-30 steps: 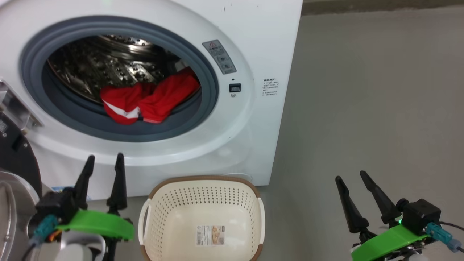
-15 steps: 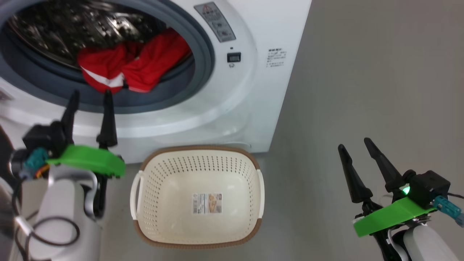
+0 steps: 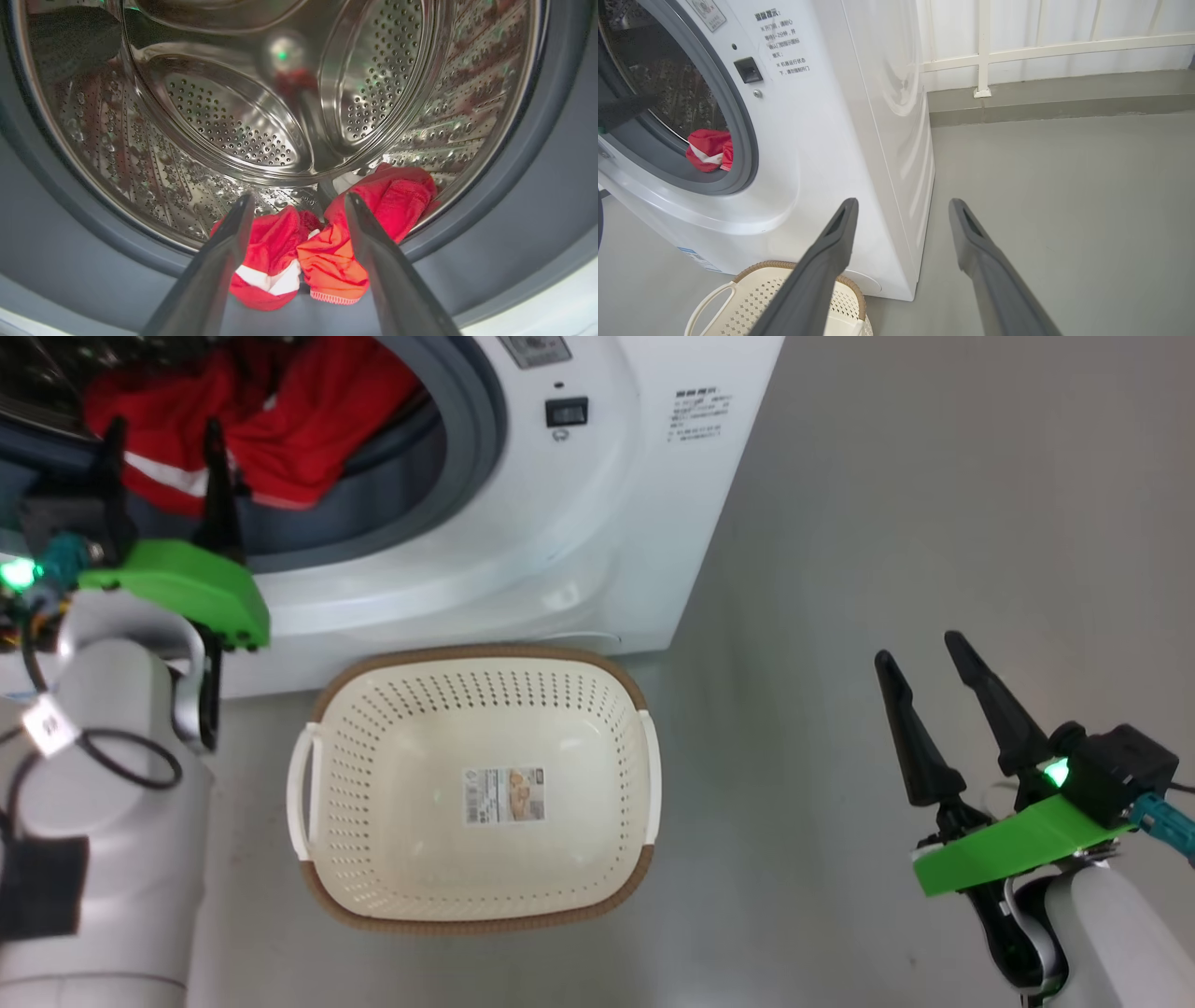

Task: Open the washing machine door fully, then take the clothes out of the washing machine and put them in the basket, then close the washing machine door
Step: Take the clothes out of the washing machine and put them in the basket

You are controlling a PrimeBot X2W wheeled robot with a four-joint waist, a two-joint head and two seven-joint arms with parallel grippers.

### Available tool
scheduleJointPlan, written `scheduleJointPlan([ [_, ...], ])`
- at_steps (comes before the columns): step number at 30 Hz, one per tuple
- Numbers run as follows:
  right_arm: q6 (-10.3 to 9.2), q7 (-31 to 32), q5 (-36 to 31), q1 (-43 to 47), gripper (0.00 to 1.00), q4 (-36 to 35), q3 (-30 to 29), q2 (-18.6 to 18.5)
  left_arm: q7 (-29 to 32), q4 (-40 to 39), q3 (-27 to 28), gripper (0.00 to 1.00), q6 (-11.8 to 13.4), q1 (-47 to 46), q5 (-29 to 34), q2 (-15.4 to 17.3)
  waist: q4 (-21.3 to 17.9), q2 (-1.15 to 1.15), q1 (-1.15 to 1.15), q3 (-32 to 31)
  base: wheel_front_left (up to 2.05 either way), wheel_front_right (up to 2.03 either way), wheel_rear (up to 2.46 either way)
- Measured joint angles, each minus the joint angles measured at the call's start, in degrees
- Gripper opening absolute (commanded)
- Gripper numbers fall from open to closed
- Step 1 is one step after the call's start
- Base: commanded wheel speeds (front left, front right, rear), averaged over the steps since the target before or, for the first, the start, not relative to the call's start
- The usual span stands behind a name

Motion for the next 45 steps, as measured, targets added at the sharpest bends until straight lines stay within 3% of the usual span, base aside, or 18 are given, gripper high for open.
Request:
scheduleJointPlan([
  [13, 0.00, 0.0, 0.1, -2.5, 1.00, -0.2, 0.0, 0.0, 2.1, 14.8, -2.5, 1.00, 5.7, -11.4, 4.4, 5.9, -3.2, 0.00, 0.00, 5.7, 0.00, 0.00, 0.00],
  [33, 0.00, 0.0, 1.0, -5.1, 1.00, -0.3, 0.7, 0.6, 9.4, 23.5, -8.0, 1.00, 9.3, -19.1, 9.0, 11.2, -6.3, 0.00, 0.00, 11.7, 0.00, 0.00, 0.00],
  [34, 0.00, 0.0, 1.4, -5.3, 1.00, -0.3, 0.8, 0.6, 9.7, 23.6, -8.2, 0.80, 9.3, -19.2, 9.1, 11.4, -6.4, 0.00, 0.00, 11.8, 0.00, 0.00, 0.00],
  [36, 0.00, 0.0, 1.6, -5.8, 1.00, -0.2, 0.9, 0.6, 9.9, 23.8, -8.5, 0.05, 9.3, -19.2, 9.2, 11.7, -6.5, 0.00, 0.00, 12.1, 0.00, 0.00, 0.00],
  [37, 0.00, 0.0, 1.6, -5.9, 1.00, -0.2, 0.9, 0.6, 9.9, 23.8, -8.6, 0.00, 9.3, -19.2, 9.2, 11.7, -6.5, 0.00, 0.00, 12.2, 0.00, 0.00, 0.00],
  [45, 0.00, 0.0, 1.7, -5.9, 1.00, 0.7, 1.4, 0.7, 3.6, 23.6, -8.4, 0.00, 9.3, -19.0, 7.6, 11.7, -6.4, 0.00, 0.00, 11.2, 0.00, 0.00, 0.00],
])
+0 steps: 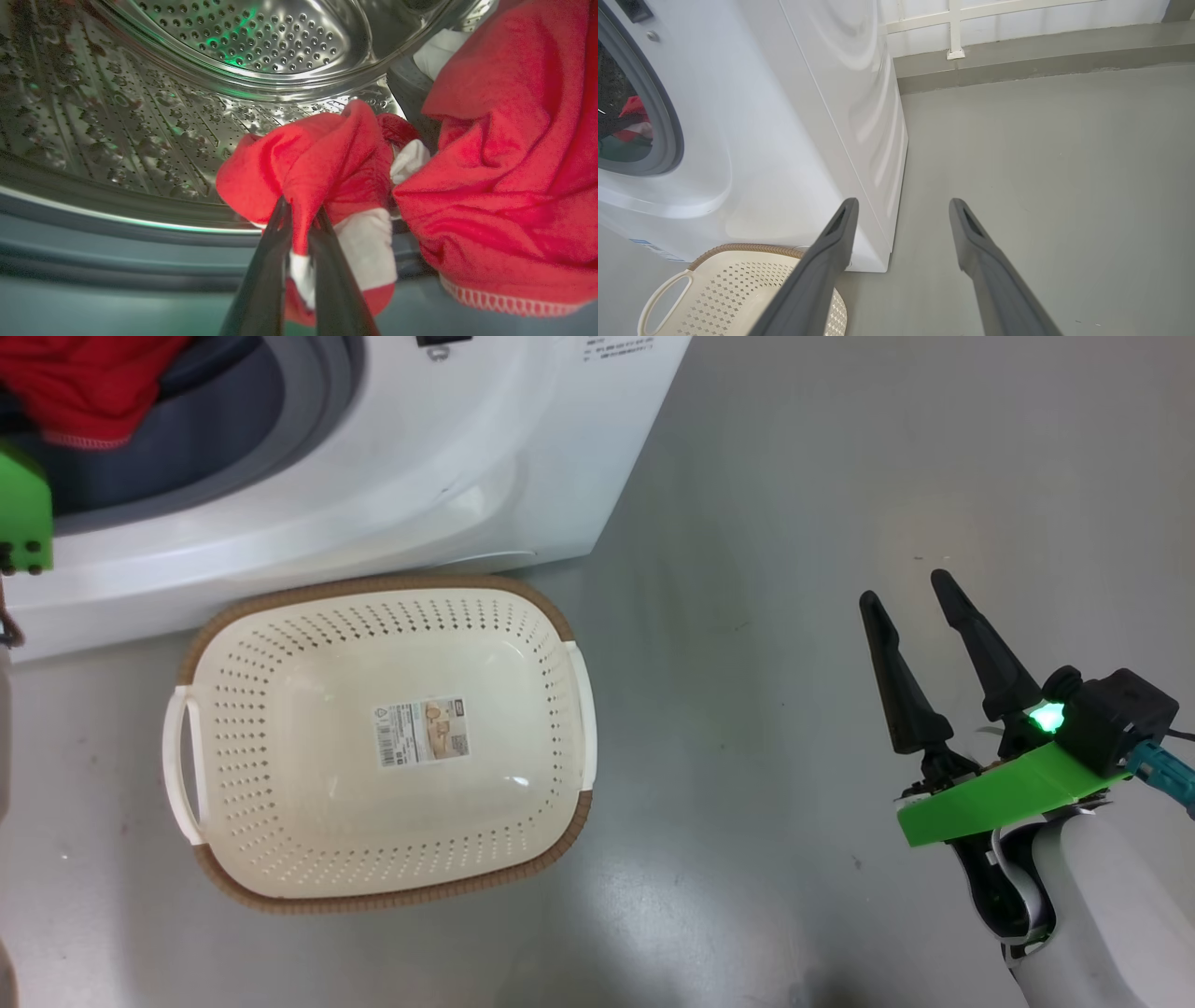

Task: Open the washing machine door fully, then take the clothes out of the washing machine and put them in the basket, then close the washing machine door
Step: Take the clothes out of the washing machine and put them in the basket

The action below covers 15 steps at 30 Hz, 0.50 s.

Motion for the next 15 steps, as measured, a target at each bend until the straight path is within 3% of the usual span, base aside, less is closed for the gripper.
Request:
scheduleJointPlan([
  [10, 0.00, 0.0, 0.0, 0.2, 1.00, 0.6, -0.2, 0.0, -3.4, -5.1, 3.3, 0.00, -1.0, 5.3, -5.5, -0.6, 1.1, 0.00, 0.00, -2.8, 0.00, 0.00, 0.00],
  [15, 0.00, 0.0, 0.0, 0.2, 1.00, 0.8, -0.1, 0.0, -3.5, -13.3, 4.8, 0.00, -1.2, 10.1, -8.1, -1.5, 1.9, 0.00, 0.00, -4.6, 0.00, 0.00, 0.00],
])
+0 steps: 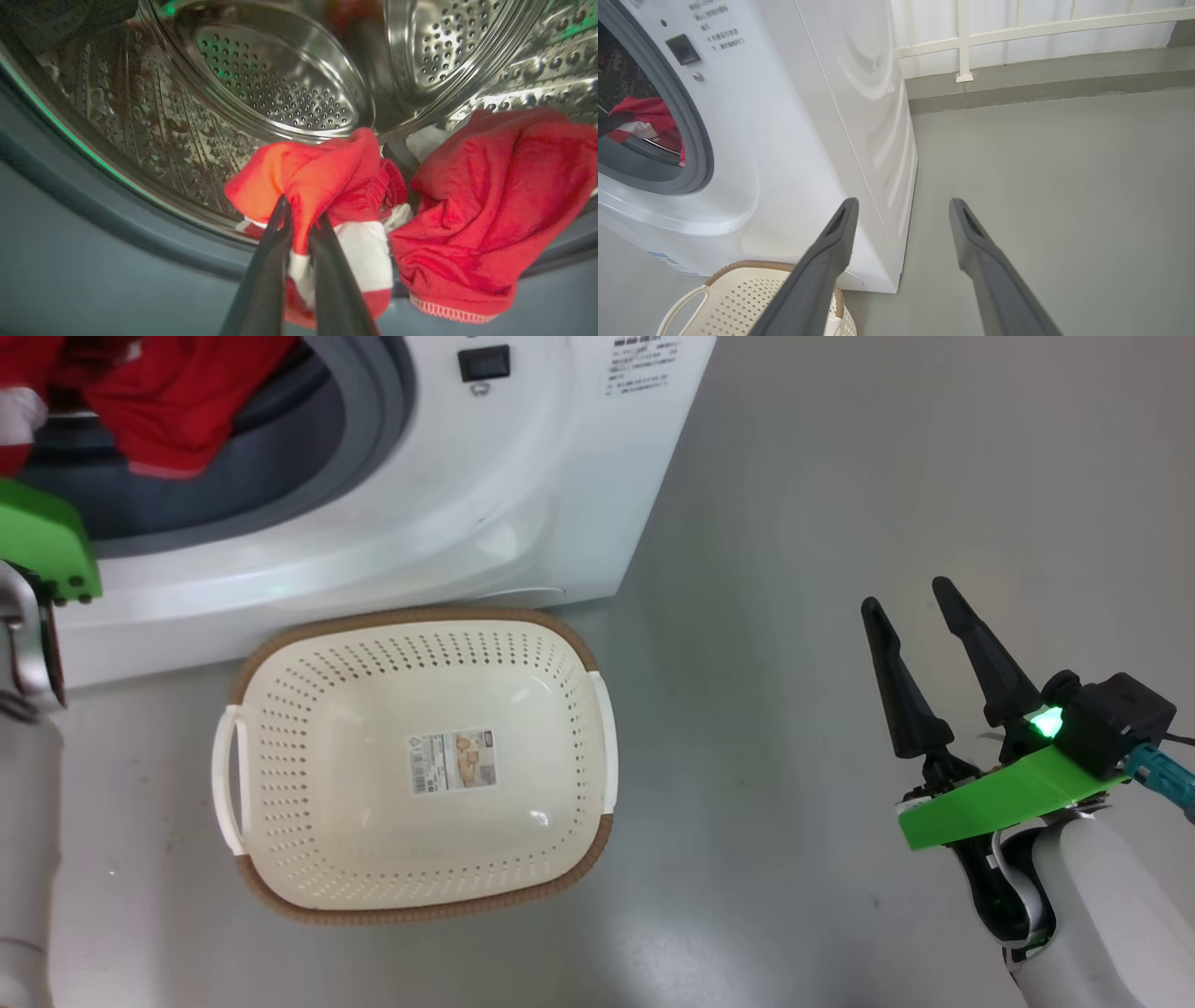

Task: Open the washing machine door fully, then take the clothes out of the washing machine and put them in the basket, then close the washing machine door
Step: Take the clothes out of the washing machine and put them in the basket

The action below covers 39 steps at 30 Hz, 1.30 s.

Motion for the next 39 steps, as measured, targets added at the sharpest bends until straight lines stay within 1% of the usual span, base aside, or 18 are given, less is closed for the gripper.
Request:
scheduleJointPlan([
  [4, 0.00, 0.0, 0.0, 0.7, 1.00, 0.3, -0.1, 0.0, 0.0, -9.0, 1.7, 0.00, -1.5, 5.6, -2.3, -0.6, 0.7, 0.00, 0.00, -1.6, 0.00, 0.00, 0.00],
  [8, 0.00, 0.0, 0.0, 2.1, 1.00, 0.6, 0.0, 0.0, -0.1, -16.6, 3.7, 0.00, -3.2, 11.1, -4.8, -2.2, 1.5, 0.00, 0.00, -3.3, 0.00, 0.00, 0.00],
  [14, 0.00, 0.0, 0.0, 2.4, 1.00, 0.7, -0.1, 0.0, -0.2, -26.4, 6.8, 0.00, -3.9, 17.7, -7.5, -4.8, 2.8, 0.00, 0.00, -5.4, 0.00, 0.00, 0.00],
  [22, 0.00, 0.0, 0.0, 3.8, 1.00, 1.2, -0.1, 0.0, -0.2, -36.5, 8.5, 0.00, -4.1, 25.6, -7.5, -7.9, 4.0, 0.00, 0.00, -8.2, 0.00, 0.00, 0.00],
  [31, 0.00, 0.0, 0.3, 6.9, 1.00, 1.7, -0.8, 0.8, -0.2, -45.2, 8.7, 0.00, -6.3, 35.0, -7.4, -11.5, 4.5, 0.00, 0.00, -12.9, 0.00, 0.00, 0.00],
  [37, 0.00, 0.0, 0.4, 8.5, 1.00, 2.1, -0.8, 1.0, -0.2, -49.8, 8.3, 0.00, -6.6, 39.9, -7.4, -13.0, 4.5, 0.00, 0.00, -15.7, 0.00, 0.00, 0.00],
  [39, 0.00, 0.0, 0.4, 9.6, 1.00, 2.1, -0.9, 1.2, -0.2, -51.9, 7.4, 0.00, -7.0, 43.2, -7.5, -13.8, 4.5, 0.00, 0.00, -17.2, 0.00, 0.00, 0.00],
])
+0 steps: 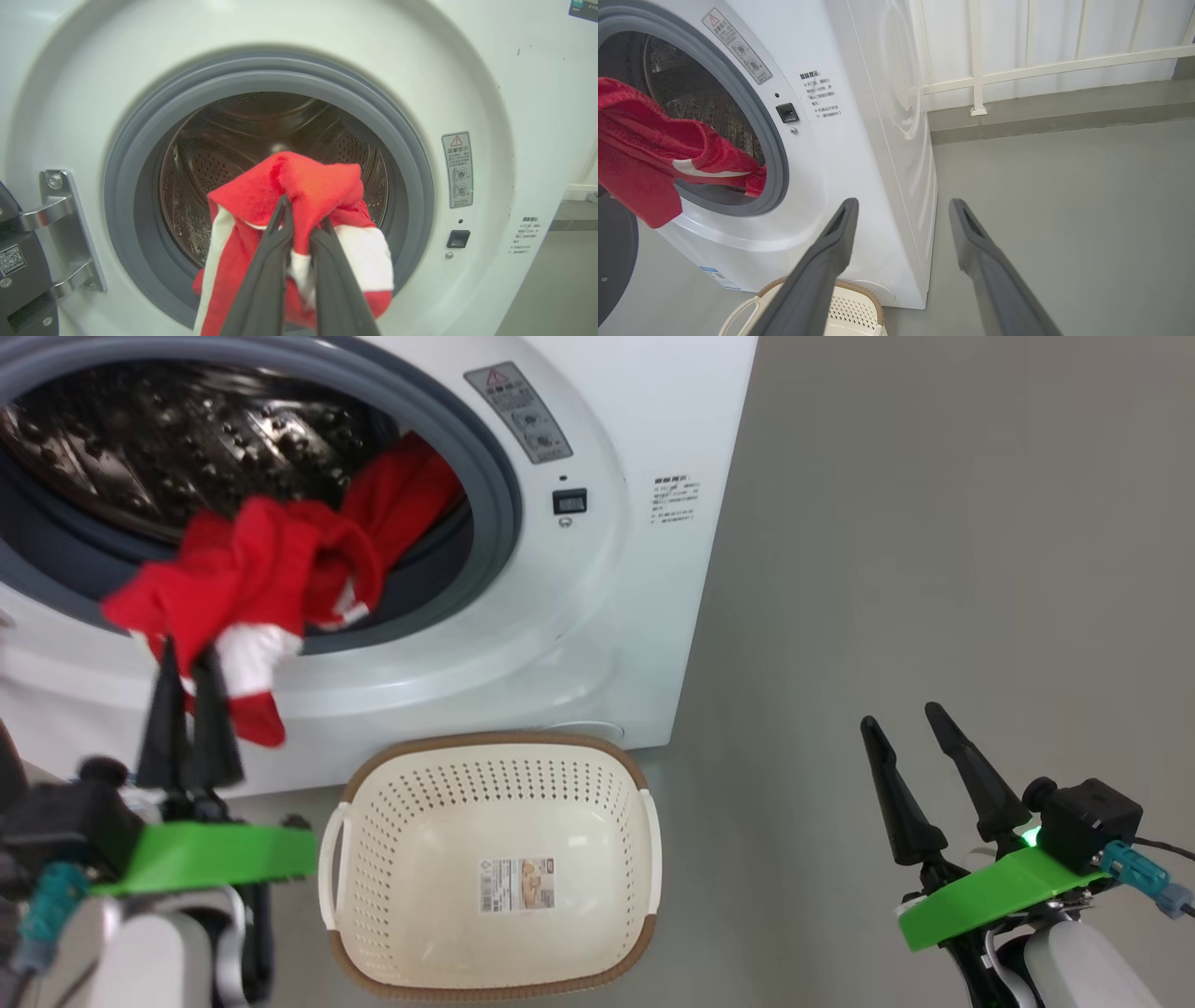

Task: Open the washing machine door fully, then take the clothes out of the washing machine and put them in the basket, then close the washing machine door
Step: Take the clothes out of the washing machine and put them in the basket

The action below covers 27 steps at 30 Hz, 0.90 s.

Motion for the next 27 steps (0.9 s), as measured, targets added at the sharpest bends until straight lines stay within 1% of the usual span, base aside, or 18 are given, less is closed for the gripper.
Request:
scheduleJointPlan([
  [3, 0.00, 0.0, 0.0, 0.2, 1.00, 0.0, 0.0, 0.2, 0.0, -1.4, -1.9, 0.00, -0.1, 3.3, -0.2, -0.7, 0.0, 0.00, 0.00, -1.2, 0.00, 0.00, 0.00],
  [6, 0.00, 0.0, 0.0, 0.9, 1.00, 0.0, -0.1, 0.3, 0.0, -2.0, -4.8, 0.00, -0.1, 6.0, 1.0, -0.7, 0.0, 0.00, 0.00, -1.9, 0.00, 0.00, 0.00],
  [12, 0.00, 0.0, 0.0, 1.1, 1.00, -0.1, -0.1, 0.4, 0.0, -0.8, -8.1, 0.00, 0.0, 8.8, 0.9, -0.9, 0.1, 0.00, 0.00, -1.8, 0.00, 0.00, 0.00],
  [20, 0.00, 0.0, 0.0, 1.1, 1.00, -0.6, -0.1, 0.4, 0.0, 10.8, -10.8, 0.00, -2.5, 8.5, -1.6, -1.0, -0.1, 0.00, 0.00, 0.3, 0.00, 0.00, 0.00],
  [25, 0.00, 0.0, 0.0, 0.5, 1.00, -0.8, -0.1, 0.3, 0.0, 17.9, -13.5, 0.00, -3.8, 4.2, -7.4, -1.0, -0.4, 0.00, 0.00, 2.6, 0.00, 0.00, 0.00],
  [27, 0.00, 0.0, 0.0, -0.1, 1.00, -0.7, -0.1, 0.3, 0.0, 20.7, -14.7, 0.00, -4.1, 2.3, -8.2, -1.1, -0.4, 0.00, 0.00, 3.6, 0.00, 0.00, 0.00],
])
